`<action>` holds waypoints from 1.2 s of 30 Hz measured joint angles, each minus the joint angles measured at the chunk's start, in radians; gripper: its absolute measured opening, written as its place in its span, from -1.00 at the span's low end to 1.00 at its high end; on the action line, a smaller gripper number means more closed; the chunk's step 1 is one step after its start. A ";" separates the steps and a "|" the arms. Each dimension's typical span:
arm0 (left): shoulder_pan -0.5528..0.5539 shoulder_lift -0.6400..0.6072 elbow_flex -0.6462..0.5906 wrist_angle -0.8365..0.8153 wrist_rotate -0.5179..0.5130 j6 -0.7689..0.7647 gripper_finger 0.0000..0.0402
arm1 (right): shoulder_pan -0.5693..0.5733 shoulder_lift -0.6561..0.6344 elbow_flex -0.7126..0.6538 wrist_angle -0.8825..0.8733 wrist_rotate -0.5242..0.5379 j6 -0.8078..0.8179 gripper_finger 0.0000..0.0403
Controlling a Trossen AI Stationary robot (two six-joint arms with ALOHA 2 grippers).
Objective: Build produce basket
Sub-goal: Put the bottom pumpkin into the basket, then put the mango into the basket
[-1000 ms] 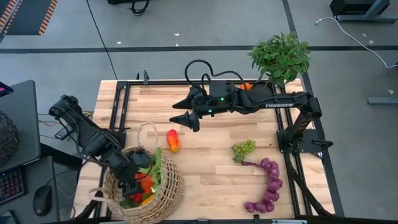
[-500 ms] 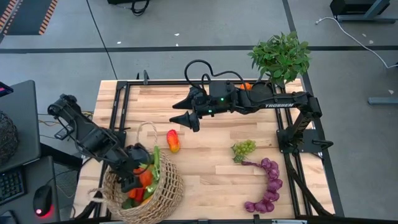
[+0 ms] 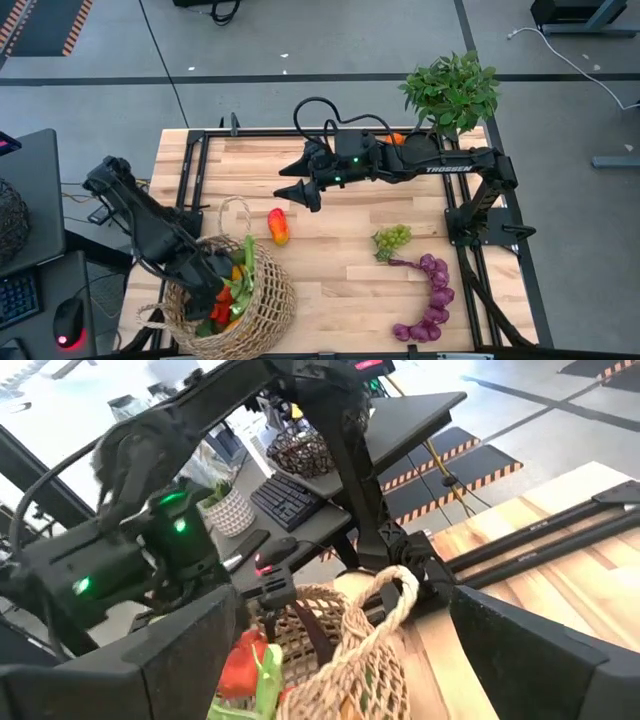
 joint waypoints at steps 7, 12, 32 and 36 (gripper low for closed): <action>0.019 0.074 0.000 0.085 0.105 0.146 0.99 | 0.000 0.000 0.000 -0.018 0.000 0.000 0.85; 0.081 0.078 0.000 0.096 0.023 0.188 0.99 | 0.000 0.000 0.000 -0.018 0.000 0.000 0.85; 0.214 -0.053 0.000 0.127 -0.019 0.149 0.99 | 0.002 0.000 0.000 -0.064 0.002 0.025 0.85; 0.214 -0.056 0.000 0.163 -0.015 0.157 0.99 | -0.004 0.000 0.000 -0.067 0.016 0.024 0.85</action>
